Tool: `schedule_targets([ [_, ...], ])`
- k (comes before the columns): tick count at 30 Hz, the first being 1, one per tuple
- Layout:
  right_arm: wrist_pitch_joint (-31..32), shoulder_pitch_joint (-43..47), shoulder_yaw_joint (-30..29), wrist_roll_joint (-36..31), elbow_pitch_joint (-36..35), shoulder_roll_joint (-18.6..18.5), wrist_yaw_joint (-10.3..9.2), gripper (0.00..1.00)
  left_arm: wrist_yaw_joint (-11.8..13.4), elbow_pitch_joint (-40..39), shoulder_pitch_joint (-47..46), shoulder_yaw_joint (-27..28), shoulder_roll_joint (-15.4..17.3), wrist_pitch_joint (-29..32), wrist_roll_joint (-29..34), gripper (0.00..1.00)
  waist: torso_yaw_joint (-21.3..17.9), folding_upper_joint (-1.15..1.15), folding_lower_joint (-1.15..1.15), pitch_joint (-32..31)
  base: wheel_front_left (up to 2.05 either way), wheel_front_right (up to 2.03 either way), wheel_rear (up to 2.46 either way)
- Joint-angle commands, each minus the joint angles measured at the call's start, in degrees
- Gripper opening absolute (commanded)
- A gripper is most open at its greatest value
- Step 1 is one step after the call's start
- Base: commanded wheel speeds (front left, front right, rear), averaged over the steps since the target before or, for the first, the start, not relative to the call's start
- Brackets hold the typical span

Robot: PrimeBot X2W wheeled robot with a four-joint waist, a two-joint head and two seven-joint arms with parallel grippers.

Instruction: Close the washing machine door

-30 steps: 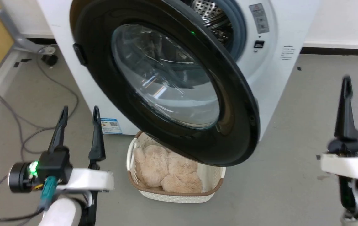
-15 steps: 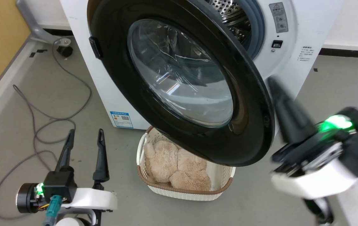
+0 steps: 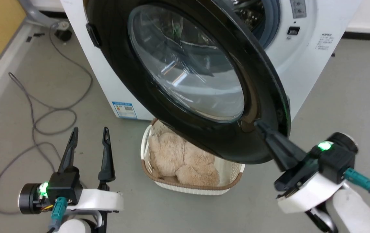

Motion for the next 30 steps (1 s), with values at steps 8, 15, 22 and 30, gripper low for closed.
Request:
schedule_targets([
  [8,-0.3,-2.8,-6.6,1.2,7.4,-1.7,0.03,0.0,-1.4,-0.8,-3.7,0.7,-1.6,-0.2,3.2,1.0,0.7,0.0,0.0,5.2,0.0,0.0,0.0],
  [15,-0.3,-8.6,-12.1,1.5,11.4,-1.8,0.03,0.0,-1.9,-2.2,-6.5,0.6,-2.8,-0.2,4.2,1.0,1.5,0.0,0.0,10.1,0.0,0.0,0.0],
  [22,-0.3,-16.7,-17.2,0.7,16.5,-3.0,0.03,0.0,-2.0,-2.6,-10.1,0.5,-3.8,-0.2,4.7,1.0,3.2,0.0,0.0,14.7,0.0,0.0,0.0],
  [30,-0.3,-25.0,-19.8,-2.4,22.2,-4.0,0.03,0.0,-1.6,-2.7,-12.5,0.3,-4.8,-0.2,4.8,1.0,5.3,0.0,0.0,17.7,0.0,0.0,0.0],
])
